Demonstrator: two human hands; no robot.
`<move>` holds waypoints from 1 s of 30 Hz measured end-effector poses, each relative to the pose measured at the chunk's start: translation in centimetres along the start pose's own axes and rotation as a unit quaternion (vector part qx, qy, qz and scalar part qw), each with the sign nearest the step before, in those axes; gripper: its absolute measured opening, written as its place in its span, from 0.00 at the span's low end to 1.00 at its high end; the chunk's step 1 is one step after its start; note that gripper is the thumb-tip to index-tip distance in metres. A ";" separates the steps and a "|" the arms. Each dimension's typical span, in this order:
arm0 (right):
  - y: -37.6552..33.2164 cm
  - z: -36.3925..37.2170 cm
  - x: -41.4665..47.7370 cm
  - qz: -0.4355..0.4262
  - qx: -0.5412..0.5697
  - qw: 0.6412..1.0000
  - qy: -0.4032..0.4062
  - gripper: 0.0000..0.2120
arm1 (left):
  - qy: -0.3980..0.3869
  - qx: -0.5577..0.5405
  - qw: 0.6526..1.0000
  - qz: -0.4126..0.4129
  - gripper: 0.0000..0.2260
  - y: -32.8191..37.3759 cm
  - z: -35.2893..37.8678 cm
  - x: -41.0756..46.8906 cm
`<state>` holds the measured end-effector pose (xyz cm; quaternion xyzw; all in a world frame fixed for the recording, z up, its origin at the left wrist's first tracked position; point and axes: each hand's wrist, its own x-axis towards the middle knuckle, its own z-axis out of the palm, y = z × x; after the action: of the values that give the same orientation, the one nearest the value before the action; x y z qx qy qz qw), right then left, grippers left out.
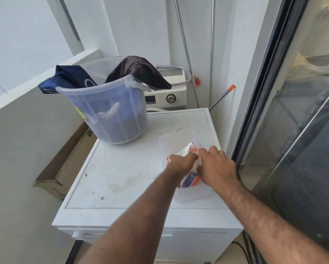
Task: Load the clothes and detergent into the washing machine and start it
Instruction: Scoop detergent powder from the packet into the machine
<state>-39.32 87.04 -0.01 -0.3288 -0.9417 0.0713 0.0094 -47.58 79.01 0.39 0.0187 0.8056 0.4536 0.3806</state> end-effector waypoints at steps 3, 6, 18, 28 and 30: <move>-0.4 0.4 0.6 -0.001 0.004 1.000 0.022 0.16 | 0.015 -0.033 0.999 -0.011 0.44 -0.5 0.7 1.5; -0.8 0.6 0.9 0.007 -0.006 0.999 0.049 0.13 | 0.028 -0.023 0.999 -0.008 0.47 -1.0 1.2 2.5; -1.1 1.3 1.2 0.055 0.043 0.995 0.067 0.07 | 0.053 0.059 0.995 0.058 0.26 -1.2 1.3 3.1; -2.2 -2.8 0.5 0.021 0.103 0.979 0.174 0.07 | -0.016 -0.070 0.997 0.041 0.28 2.0 -0.4 0.0; -2.5 -4.3 -0.1 0.016 0.119 0.976 0.183 0.06 | -0.053 -0.068 0.995 0.040 0.31 2.6 -1.4 -1.1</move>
<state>-40.55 85.61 4.58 -0.3475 -0.9034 0.1219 0.2197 -48.50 79.17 3.40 0.0493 0.7503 0.5206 0.4045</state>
